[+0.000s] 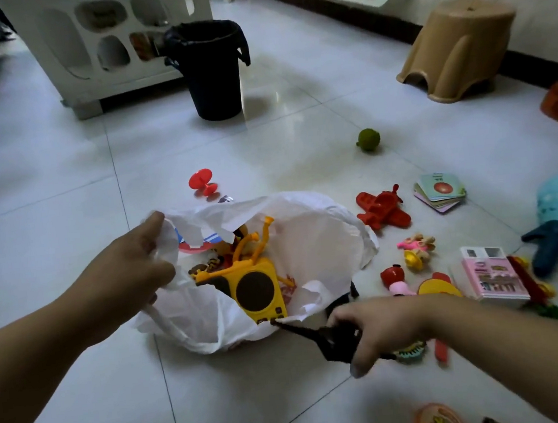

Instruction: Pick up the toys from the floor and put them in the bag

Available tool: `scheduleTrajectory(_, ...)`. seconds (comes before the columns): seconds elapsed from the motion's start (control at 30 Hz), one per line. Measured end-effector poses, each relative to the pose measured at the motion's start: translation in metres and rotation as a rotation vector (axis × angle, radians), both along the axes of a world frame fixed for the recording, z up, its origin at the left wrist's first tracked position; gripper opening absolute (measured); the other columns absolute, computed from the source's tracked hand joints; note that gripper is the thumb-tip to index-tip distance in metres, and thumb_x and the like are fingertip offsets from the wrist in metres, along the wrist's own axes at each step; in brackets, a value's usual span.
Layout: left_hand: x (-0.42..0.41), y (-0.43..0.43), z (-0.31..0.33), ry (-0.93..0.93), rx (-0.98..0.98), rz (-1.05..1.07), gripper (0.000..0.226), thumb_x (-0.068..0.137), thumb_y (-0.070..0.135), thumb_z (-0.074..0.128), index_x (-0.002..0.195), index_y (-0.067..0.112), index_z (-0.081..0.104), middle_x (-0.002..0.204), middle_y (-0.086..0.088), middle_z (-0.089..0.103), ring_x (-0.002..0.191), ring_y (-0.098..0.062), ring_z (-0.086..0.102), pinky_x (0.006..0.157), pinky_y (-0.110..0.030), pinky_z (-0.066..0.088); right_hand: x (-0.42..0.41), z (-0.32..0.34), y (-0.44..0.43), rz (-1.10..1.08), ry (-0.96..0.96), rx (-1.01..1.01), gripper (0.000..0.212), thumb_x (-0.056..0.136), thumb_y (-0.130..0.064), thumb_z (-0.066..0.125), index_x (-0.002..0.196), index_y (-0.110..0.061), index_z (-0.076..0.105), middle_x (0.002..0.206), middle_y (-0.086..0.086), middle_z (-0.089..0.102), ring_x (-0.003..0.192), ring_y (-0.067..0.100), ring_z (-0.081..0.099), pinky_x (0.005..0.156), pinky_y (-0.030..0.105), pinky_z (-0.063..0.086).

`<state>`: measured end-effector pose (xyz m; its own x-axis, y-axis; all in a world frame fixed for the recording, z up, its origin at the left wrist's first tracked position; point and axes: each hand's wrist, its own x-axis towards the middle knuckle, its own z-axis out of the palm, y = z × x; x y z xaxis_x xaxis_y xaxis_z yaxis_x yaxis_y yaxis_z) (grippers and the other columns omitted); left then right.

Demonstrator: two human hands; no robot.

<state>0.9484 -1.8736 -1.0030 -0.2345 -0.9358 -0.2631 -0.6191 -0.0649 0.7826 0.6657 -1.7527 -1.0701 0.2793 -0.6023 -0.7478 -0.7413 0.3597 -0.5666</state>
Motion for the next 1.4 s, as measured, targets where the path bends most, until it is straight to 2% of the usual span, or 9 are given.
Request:
scheduleTrajectory(0.1, -0.001, 0.001, -0.001, 0.028, -0.014, 0.005, 0.082, 0.075, -0.006, 0.051, 0.145, 0.032, 0.031, 0.114, -0.011, 0.058, 0.057, -0.026, 0.045, 0.056, -0.032, 0.042, 0.002, 0.047, -0.009, -0.234, -0.356, 0.115, 0.028, 0.086, -0.017, 0.066, 0.110, -0.024, 0.053, 0.115, 0.008, 0.059, 0.088, 0.016, 0.064, 0.075, 0.027, 0.051)
scheduleTrajectory(0.23, -0.004, 0.005, 0.000, 0.027, 0.005, -0.008, 0.083, 0.078, -0.008, 0.051, 0.147, 0.032, 0.026, 0.121, -0.010, 0.056, 0.061, -0.025, 0.052, 0.057, -0.033, 0.046, 0.038, 0.033, -0.038, -0.496, -0.245, -0.127, 0.028, 0.084, -0.029, 0.070, 0.103, -0.013, 0.058, 0.090, 0.007, 0.064, 0.073, 0.020, 0.060, 0.061, 0.030, 0.047)
scheduleTrajectory(0.33, -0.005, 0.007, 0.000, 0.030, 0.001, -0.026, 0.083, 0.079, -0.008, 0.050, 0.147, 0.031, 0.025, 0.121, -0.008, 0.056, 0.059, -0.022, 0.051, 0.053, -0.029, 0.045, 0.066, 0.002, -0.058, -0.706, -0.316, -0.258, 0.050, 0.085, -0.016, 0.069, 0.131, -0.014, 0.050, 0.113, 0.004, 0.062, 0.104, 0.022, 0.061, 0.088, 0.035, 0.054)
scheduleTrajectory(0.5, -0.003, 0.008, -0.002, 0.046, -0.003, -0.043, 0.082, 0.079, -0.008, 0.049, 0.147, 0.030, 0.026, 0.111, -0.003, 0.056, 0.061, -0.021, 0.050, 0.059, -0.032, 0.046, 0.054, -0.024, -0.029, -0.585, -0.025, -0.607, 0.034, 0.090, -0.014, 0.058, 0.124, -0.017, 0.060, 0.118, 0.000, 0.064, 0.103, 0.011, 0.059, 0.086, 0.026, 0.048)
scheduleTrajectory(0.7, 0.004, 0.003, -0.005, 0.082, 0.012, -0.084, 0.086, 0.065, 0.007, 0.057, 0.143, 0.035, 0.035, 0.100, -0.003, 0.059, 0.057, -0.023, 0.050, 0.059, -0.035, 0.048, -0.012, -0.083, 0.054, 0.096, 0.530, -0.627, 0.029, 0.086, -0.015, 0.049, 0.108, -0.015, 0.067, 0.111, 0.005, 0.060, 0.103, 0.026, 0.056, 0.062, 0.027, 0.039)
scheduleTrajectory(0.9, 0.015, 0.007, -0.010, 0.101, 0.002, -0.034, 0.076, 0.055, 0.012, 0.053, 0.113, 0.060, 0.048, 0.095, -0.001, 0.058, 0.056, -0.023, 0.046, 0.064, -0.041, 0.047, -0.015, -0.122, 0.020, -0.338, 0.545, -0.488, 0.074, 0.085, -0.028, 0.055, 0.150, -0.018, 0.021, 0.153, 0.013, 0.023, 0.136, 0.031, 0.032, 0.106, 0.036, 0.035)
scheduleTrajectory(1.03, 0.020, 0.016, -0.009, 0.155, 0.034, 0.040, 0.066, 0.051, 0.012, 0.056, 0.094, 0.062, 0.047, 0.089, 0.011, 0.064, 0.044, -0.009, 0.050, 0.063, -0.039, 0.045, -0.002, -0.145, -0.022, -0.507, 0.291, -0.422, 0.089, 0.075, -0.043, 0.059, 0.147, -0.037, 0.007, 0.154, 0.005, 0.024, 0.132, 0.031, 0.039, 0.107, 0.045, 0.039)
scheduleTrajectory(1.27, 0.021, 0.027, -0.004, 0.194, 0.001, 0.099, 0.093, 0.058, 0.004, 0.058, 0.135, 0.047, 0.031, 0.093, 0.018, 0.064, 0.052, -0.010, 0.051, 0.060, -0.037, 0.044, -0.008, -0.160, -0.053, -0.526, 0.484, -0.413, 0.051, 0.088, -0.022, 0.055, 0.137, -0.011, 0.043, 0.144, 0.016, 0.035, 0.123, 0.037, 0.042, 0.097, 0.038, 0.042)
scheduleTrajectory(1.4, 0.021, 0.026, -0.007, 0.181, 0.009, 0.071, 0.074, 0.071, -0.008, 0.060, 0.102, 0.058, 0.047, 0.084, 0.018, 0.066, 0.045, -0.004, 0.047, 0.060, -0.037, 0.043, -0.024, -0.157, -0.052, -0.507, 0.467, -0.430, 0.038, 0.079, -0.027, 0.052, 0.114, -0.012, 0.055, 0.118, 0.017, 0.056, 0.101, 0.036, 0.058, 0.079, 0.034, 0.047)
